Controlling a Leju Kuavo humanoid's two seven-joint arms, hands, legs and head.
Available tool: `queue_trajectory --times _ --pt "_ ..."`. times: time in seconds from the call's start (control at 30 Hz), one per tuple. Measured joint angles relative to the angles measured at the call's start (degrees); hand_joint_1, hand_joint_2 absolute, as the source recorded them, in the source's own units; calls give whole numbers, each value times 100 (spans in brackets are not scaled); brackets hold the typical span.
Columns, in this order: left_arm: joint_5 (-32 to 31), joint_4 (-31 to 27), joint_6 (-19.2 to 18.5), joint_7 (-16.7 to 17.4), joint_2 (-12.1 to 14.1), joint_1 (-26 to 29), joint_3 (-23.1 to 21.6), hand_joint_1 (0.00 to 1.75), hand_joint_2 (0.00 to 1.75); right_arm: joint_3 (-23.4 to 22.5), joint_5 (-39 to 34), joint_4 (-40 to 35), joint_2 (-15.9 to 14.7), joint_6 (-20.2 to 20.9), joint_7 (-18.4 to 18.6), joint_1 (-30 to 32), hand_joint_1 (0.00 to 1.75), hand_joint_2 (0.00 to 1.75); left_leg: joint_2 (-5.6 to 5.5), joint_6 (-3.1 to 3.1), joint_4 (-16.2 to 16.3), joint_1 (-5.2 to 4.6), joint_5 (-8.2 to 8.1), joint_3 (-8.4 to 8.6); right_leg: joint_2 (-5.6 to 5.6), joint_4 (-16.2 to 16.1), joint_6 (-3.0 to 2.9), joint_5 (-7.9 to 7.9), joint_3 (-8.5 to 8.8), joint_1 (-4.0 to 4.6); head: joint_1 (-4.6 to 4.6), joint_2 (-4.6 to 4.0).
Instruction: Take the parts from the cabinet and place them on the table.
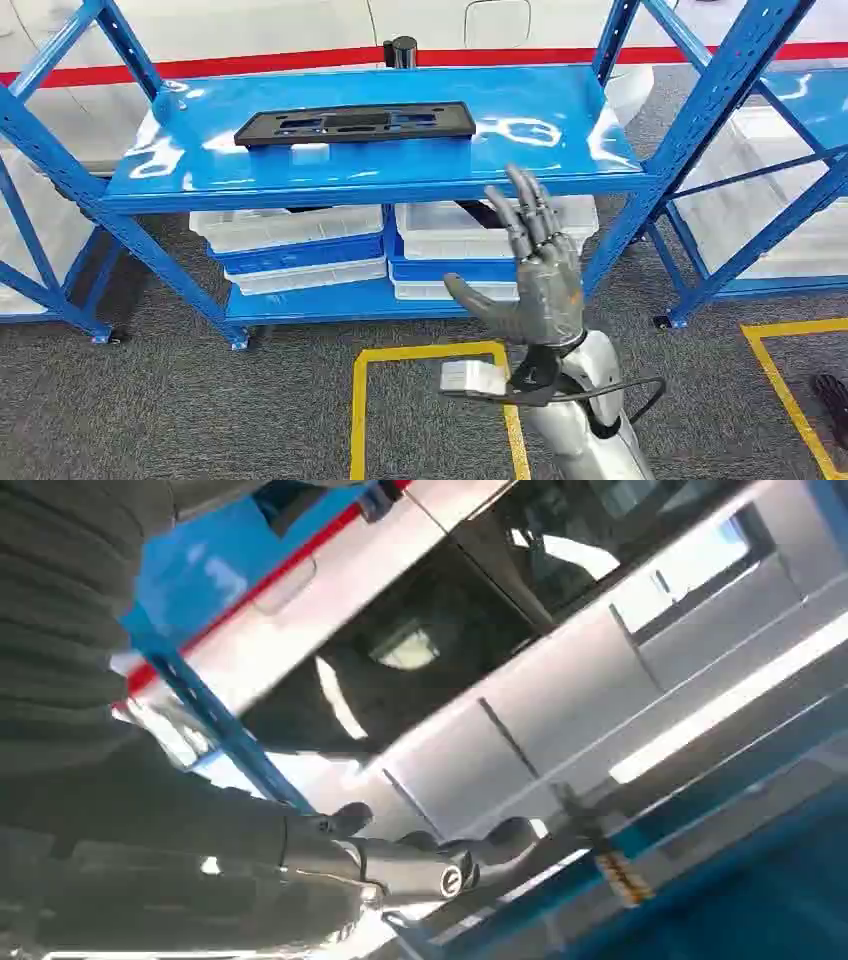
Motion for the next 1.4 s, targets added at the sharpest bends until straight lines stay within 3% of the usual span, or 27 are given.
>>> queue_trajectory --times 0.07,0.23,0.4,0.47,0.9,1.17,1.4 --pt "-24 0 -13 -2 13 1 2 0 0 281 571 55 -92 -88 213 -88 0 175 -1 0 0 0 0 0 0 0 0 0 0 0 0 0" --pt "-33 4 -113 -13 48 1 2 0 0 717 1182 173 -245 -138 487 -227 0 175 -1 0 0 0 0 -3 0 1 0 0 0 0 0 0" --pt "-101 7 -323 -41 90 -4 0 0 0 1344 2458 374 -402 -16 995 -606 0 175 0 0 0 1 0 0 0 0 0 0 -1 0 0 0" --pt "-101 7 -372 -59 107 -2 0 0 0 1570 2629 431 -448 13 1089 -730 0 175 -1 0 0 1 1 -1 -1 0 0 0 -1 0 0 0" --pt "-142 7 -481 -74 133 -6 0 0 0 2149 2891 597 -621 65 1299 -903 0 175 -2 0 0 0 0 -1 -1 0 0 0 -1 0 0 0" --pt "-254 7 -382 0 140 -44 0 0 0 2322 2869 702 -840 -169 1397 -886 0 175 -2 5 21 -3 -5 -9 -1 -3 1 1 -2 -13 0 0" --pt "-291 7 -358 35 146 -81 0 0 0 2388 2828 802 -899 -258 1395 -888 0 175 -2 63 107 -4 -42 -55 -1 -4 20 10 -2 -16 0 0"
